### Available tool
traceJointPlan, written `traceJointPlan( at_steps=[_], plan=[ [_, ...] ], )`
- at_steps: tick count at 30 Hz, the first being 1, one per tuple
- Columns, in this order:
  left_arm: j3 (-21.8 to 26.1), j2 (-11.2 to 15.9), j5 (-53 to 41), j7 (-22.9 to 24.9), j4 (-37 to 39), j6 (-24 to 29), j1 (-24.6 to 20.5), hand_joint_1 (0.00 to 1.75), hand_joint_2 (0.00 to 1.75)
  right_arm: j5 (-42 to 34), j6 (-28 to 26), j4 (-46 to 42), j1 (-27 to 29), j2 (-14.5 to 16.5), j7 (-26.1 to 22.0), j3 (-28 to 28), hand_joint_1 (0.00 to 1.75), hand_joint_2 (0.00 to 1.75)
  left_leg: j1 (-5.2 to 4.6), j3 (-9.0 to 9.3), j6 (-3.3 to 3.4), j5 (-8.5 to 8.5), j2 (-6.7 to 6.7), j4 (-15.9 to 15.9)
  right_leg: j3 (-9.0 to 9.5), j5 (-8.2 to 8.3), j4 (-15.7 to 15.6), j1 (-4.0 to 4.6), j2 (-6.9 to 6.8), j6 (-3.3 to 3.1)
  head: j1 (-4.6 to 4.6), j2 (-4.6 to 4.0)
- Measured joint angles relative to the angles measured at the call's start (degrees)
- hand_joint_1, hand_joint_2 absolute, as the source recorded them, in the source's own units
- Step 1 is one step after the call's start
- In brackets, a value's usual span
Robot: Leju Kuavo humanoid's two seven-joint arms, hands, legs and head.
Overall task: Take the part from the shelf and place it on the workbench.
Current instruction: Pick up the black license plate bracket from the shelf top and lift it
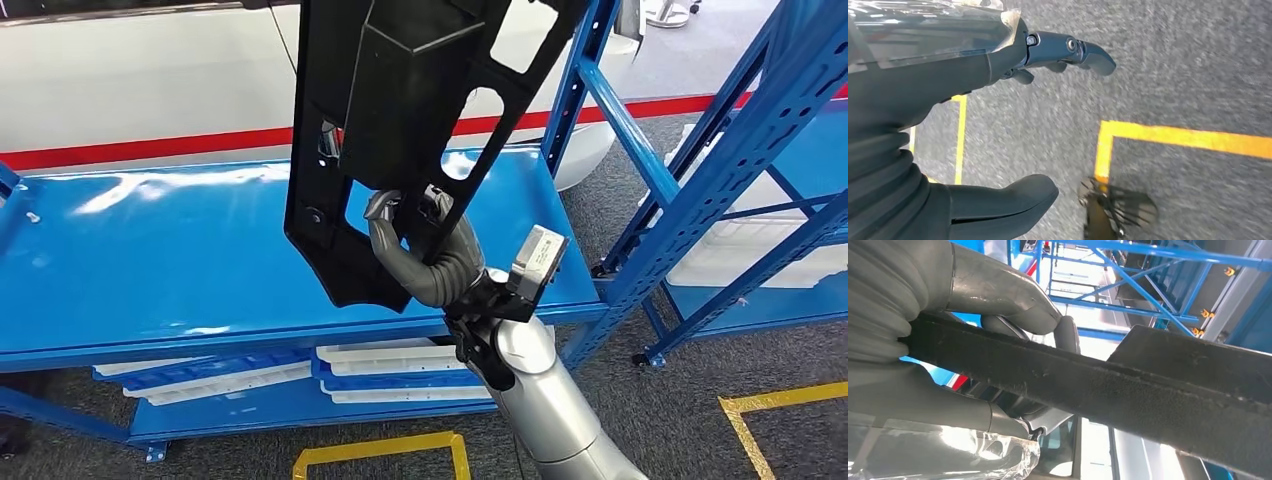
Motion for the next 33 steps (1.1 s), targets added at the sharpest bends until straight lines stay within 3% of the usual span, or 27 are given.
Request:
traceJointPlan(
  at_steps=[3,4,5,6,8,10,12,14,15,17,18,19,20,21,23,24,26,28,29,31,33],
  plan=[
    [0.3,0.0,0.0,0.1,0.0,0.2,-0.1,0.00,1.75,0.2,0.0,0.0,0.2,-0.4,-0.2,0.2,1.75,1.75,-0.11,-2.27,0.60,1.94,0.30,-0.2,-2.65,-6.81,9.6,0.02,-0.02,-0.73,0.16,0.00],
    [0.4,0.0,0.0,0.2,0.0,0.2,0.0,0.00,1.75,0.3,0.0,0.0,0.2,-0.5,-0.2,0.3,1.75,1.75,-0.19,-3.03,0.61,2.50,0.35,-0.2,-2.88,-7.68,12.5,0.02,-0.02,-0.48,0.17,0.00],
    [0.4,-0.1,0.0,0.2,0.0,0.2,0.0,0.00,1.75,0.3,0.0,0.0,0.3,-0.7,-0.3,0.3,1.75,1.75,-0.26,-3.76,0.60,3.04,0.38,-0.2,-2.33,-7.35,13.7,0.02,-0.02,0.02,0.16,0.00],
    [0.4,-0.1,0.0,0.2,0.0,0.2,0.0,0.00,1.75,0.3,0.0,0.0,0.4,-0.8,-0.3,0.4,1.75,1.75,-0.31,-4.46,0.54,3.56,0.39,-0.1,-0.87,-6.18,13.0,0.02,-0.03,0.61,0.16,0.00],
    [0.4,-0.2,0.0,0.2,0.0,0.2,0.0,0.00,1.75,0.3,0.0,0.0,0.5,-0.9,-0.6,0.5,1.75,1.75,-0.37,-5.69,0.28,4.42,0.35,0.2,4.43,-4.04,6.6,0.07,-0.04,1.18,0.16,0.00],
    [0.5,-0.2,0.0,0.2,0.0,0.1,0.0,0.00,1.75,0.3,0.0,0.0,0.5,-0.9,-0.9,0.6,1.75,1.75,-0.56,-6.43,-0.21,5.09,0.31,0.6,9.98,-4.68,-1.4,0.43,-0.06,0.47,0.15,0.00],
    [0.5,-0.3,0.0,0.1,0.0,0.0,0.0,0.00,1.75,0.4,0.0,0.0,0.5,-0.9,-1.3,0.7,1.75,1.75,-0.70,-6.81,-0.77,5.94,0.31,0.8,11.99,-5.70,-5.0,0.79,-0.05,-0.39,0.12,0.00],
    [0.5,-0.2,-0.2,-0.2,0.0,-0.1,0.0,0.00,1.75,0.6,0.0,0.0,0.7,-1.0,-1.7,0.7,1.75,1.75,-0.56,-7.41,-1.38,5.55,0.18,1.3,11.32,-5.07,-5.1,0.16,-0.11,-1.19,0.09,0.00],
    [0.5,-0.2,-0.3,-0.4,0.0,-0.2,0.1,0.00,1.75,0.7,0.1,0.0,0.8,-1.0,-1.9,0.7,1.75,1.75,-0.46,-7.93,-1.71,3.99,0.06,2.4,10.84,-4.59,-5.1,-0.15,-0.18,-1.77,0.06,0.00],
    [0.5,-0.3,-0.5,-0.6,0.0,-0.2,0.1,0.00,1.75,0.7,0.1,0.0,0.9,-1.0,-2.1,0.9,1.75,1.75,-0.10,-9.59,-2.36,-1.32,-0.11,8.0,9.77,-3.57,-5.0,-0.26,-0.31,-2.61,-0.09,0.00],
    [0.5,-0.3,-0.5,-0.7,0.0,-0.2,0.1,0.00,1.75,0.8,0.2,0.0,1.0,-1.0,-2.2,1.0,1.75,1.75,0.07,-10.47,-2.63,-3.60,-0.14,11.7,9.09,-3.08,-4.8,-0.19,-0.39,-2.84,-0.12,0.00],
    [0.5,-0.3,-0.5,-0.7,0.0,-0.2,0.1,0.00,1.75,0.8,0.4,0.0,1.2,-1.0,-2.3,1.1,1.75,1.75,0.25,-11.02,-2.90,-4.75,-0.16,15.0,8.40,-2.66,-4.6,-0.13,-0.45,-2.82,-0.14,0.00],
    [0.5,-0.3,-0.5,-0.8,0.0,-0.2,0.1,0.00,1.75,0.8,0.5,0.0,1.3,-1.0,-2.4,1.2,1.75,1.75,0.45,-10.92,-3.14,-4.53,-0.16,16.8,7.69,-2.28,-4.3,-0.10,-0.51,-2.73,-0.13,0.00],
    [0.5,-0.3,-0.5,-0.8,0.0,-0.2,0.1,0.00,1.75,0.8,0.8,0.0,1.4,-1.0,-2.5,1.3,1.75,1.75,0.70,-9.90,-3.33,-3.25,-0.15,16.7,6.98,-1.99,-4.0,-0.13,-0.54,-2.56,-0.13,0.00],
    [0.5,-0.3,-0.2,-0.8,0.0,-0.2,0.0,0.00,1.75,0.8,1.2,0.0,1.5,-0.9,-2.7,1.5,1.75,1.75,1.24,-5.56,-3.68,-0.62,-0.18,11.5,5.68,-1.62,-3.0,-0.22,-0.55,-2.16,-0.14,0.00],
    [0.6,-0.3,-0.1,-0.8,0.0,-0.1,0.0,0.00,1.75,0.9,1.5,0.0,1.5,-0.9,-2.9,1.6,1.75,1.75,1.29,-3.17,-3.75,-0.30,-0.35,8.0,5.10,-1.44,-2.5,-0.16,-0.55,-1.87,-0.15,0.00],
    [0.8,-0.4,0.2,-0.8,0.0,-0.1,-0.1,0.00,1.75,0.9,1.9,0.0,1.4,-0.8,-3.0,1.8,1.75,1.75,1.04,-0.74,-3.67,-1.02,-0.65,3.5,4.20,-0.82,-2.0,0.02,-0.54,-0.96,-0.12,0.00],
    [1.0,-0.5,0.3,-0.9,0.0,-0.1,-0.1,0.00,1.75,0.9,2.1,0.0,1.4,-0.7,-3.1,2.2,1.75,1.75,0.66,-1.26,-3.00,-0.88,-0.65,2.6,3.36,0.05,-1.9,0.05,-0.50,0.16,-0.08,0.00],
    [1.1,-0.5,0.3,-0.9,0.0,-0.1,-0.1,0.00,1.75,0.9,2.2,0.0,1.5,-0.8,-3.1,2.4,1.75,1.75,0.58,-1.78,-2.29,-0.47,-0.53,2.3,2.73,-0.17,-1.6,0.00,-0.50,0.44,-0.09,0.00],
    [1.2,-0.5,0.3,-1.0,-0.1,-0.1,-0.1,0.00,1.75,1.0,2.3,0.2,1.6,-0.9,-3.1,2.8,1.75,1.75,0.54,-3.28,-0.52,0.83,-0.25,2.0,1.04,-3.25,1.3,0.04,-0.47,0.04,0.03,0.00],
    [1.3,-0.5,0.2,-1.1,-0.1,-0.2,0.0,0.00,1.75,1.1,2.4,0.4,1.8,-1.0,-3.2,3.2,1.75,1.75,0.24,-4.96,0.43,2.24,-0.12,2.0,-0.73,-8.26,7.7,0.03,-0.46,-0.87,0.12,0.00]
  ],
)
